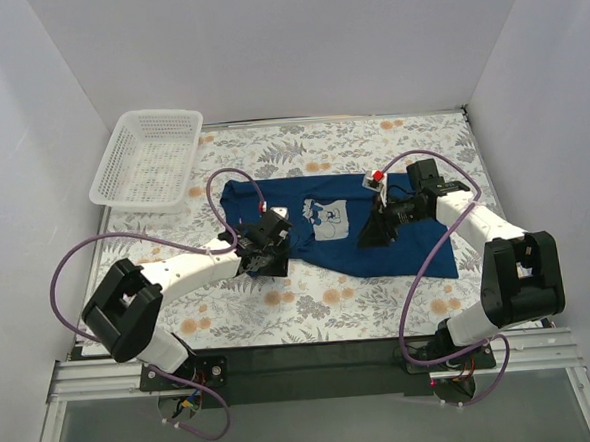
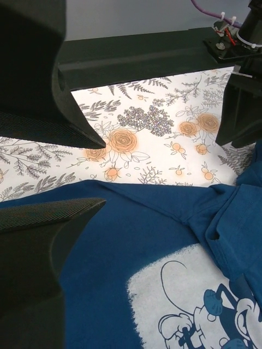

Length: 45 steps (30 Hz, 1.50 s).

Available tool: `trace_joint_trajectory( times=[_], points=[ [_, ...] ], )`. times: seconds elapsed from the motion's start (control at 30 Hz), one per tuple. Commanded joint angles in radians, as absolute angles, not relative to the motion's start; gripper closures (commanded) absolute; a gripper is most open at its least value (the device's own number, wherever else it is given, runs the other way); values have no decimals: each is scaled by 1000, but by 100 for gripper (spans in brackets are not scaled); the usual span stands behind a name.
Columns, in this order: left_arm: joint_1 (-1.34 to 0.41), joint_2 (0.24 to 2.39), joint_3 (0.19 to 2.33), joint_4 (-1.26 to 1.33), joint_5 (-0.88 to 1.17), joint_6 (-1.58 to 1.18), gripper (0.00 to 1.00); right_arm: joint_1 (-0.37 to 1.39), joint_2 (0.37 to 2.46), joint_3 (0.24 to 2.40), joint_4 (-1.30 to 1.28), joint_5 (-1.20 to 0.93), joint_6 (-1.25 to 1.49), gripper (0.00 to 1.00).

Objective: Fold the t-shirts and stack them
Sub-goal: Fold the tshirt

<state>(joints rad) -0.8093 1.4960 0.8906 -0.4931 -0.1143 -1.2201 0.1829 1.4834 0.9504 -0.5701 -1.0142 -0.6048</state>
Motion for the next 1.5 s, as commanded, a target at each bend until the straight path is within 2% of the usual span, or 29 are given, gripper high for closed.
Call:
trace_joint_trajectory(
  times=[0.0, 0.53, 0.8, 0.9, 1.17, 1.47],
  points=[
    [-810, 1532, 923, -434, -222, -1181, 68, 170, 1477, 937, -577, -1025, -617, 59],
    [-810, 1677, 1031, -480, -413, -1109, 65, 130, 1491, 939, -578, -1060, -615, 59],
    [-810, 1741, 1069, -494, -446, -1089, 66, 123, 1494, 936, -580, -1062, -617, 59],
    [-810, 1747, 1075, -494, -460, -1085, 71, 120, 1496, 934, -581, -1063, -618, 59],
    [-810, 1689, 1089, -526, -425, -1083, 100, 112, 1493, 936, -586, -1062, -623, 59],
    [-810, 1534, 1074, -566, -292, -1081, 100, 110, 1444, 936, -614, -945, -653, 59]
  ],
)
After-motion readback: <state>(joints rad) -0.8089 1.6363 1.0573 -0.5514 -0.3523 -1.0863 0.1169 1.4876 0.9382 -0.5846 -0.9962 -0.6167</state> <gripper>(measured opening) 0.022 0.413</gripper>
